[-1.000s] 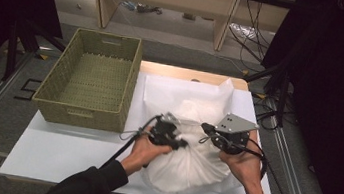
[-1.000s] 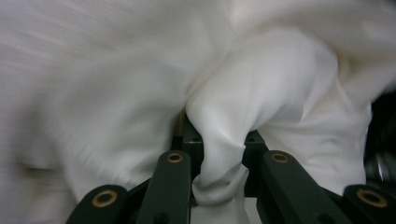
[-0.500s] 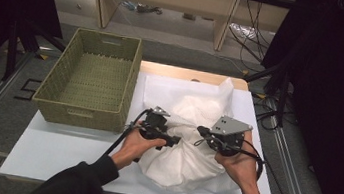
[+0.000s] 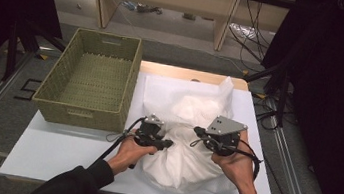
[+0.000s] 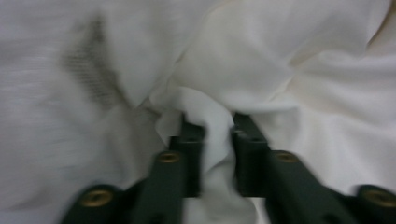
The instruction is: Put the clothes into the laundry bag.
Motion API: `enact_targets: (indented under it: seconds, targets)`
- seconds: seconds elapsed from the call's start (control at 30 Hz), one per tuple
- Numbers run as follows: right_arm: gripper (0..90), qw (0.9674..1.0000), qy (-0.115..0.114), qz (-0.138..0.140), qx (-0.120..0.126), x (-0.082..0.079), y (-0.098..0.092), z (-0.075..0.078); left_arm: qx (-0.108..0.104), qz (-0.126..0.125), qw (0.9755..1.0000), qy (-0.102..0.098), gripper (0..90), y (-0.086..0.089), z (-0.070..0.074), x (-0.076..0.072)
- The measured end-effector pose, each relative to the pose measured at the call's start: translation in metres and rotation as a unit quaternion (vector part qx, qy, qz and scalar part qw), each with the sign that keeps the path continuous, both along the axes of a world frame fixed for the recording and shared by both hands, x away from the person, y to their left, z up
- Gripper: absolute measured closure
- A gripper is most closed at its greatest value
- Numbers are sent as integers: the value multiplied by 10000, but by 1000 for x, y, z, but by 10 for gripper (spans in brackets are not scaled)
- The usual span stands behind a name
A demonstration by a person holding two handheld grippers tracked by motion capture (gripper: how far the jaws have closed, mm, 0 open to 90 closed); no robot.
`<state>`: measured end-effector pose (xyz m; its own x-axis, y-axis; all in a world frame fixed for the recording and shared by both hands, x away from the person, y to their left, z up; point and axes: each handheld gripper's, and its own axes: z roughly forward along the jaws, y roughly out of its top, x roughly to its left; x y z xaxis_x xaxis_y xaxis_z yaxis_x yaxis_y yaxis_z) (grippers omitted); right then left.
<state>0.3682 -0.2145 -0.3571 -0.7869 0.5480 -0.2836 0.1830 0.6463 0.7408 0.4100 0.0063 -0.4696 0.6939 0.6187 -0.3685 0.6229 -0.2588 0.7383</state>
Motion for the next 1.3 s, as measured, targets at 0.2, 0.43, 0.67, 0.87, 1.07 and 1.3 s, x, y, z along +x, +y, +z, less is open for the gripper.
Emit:
enact_targets:
  seconds: [0.2,0.43,0.67,0.87,1.07,1.3]
  targets:
    - [900,9998,-93,113,106,-5,-1,9,-461,51,9979,-460,841,-33,22,6]
    - [900,9999,-34,72,73,-7,-1,8,-139,694,9975,-12,674,-19,2,33]
    - [900,10000,14,64,60,-3,-2,3,310,123,9992,-225,286,22,22,-10]
    - [900,10000,-12,68,53,-4,0,5,847,-295,9954,-350,383,25,-4,-23]
    - [900,9999,-22,119,102,-4,-1,4,26,-216,9991,-375,877,-10,5,-6]
    - [900,9998,13,83,172,-9,-3,8,-301,414,9973,-532,881,-32,20,32]
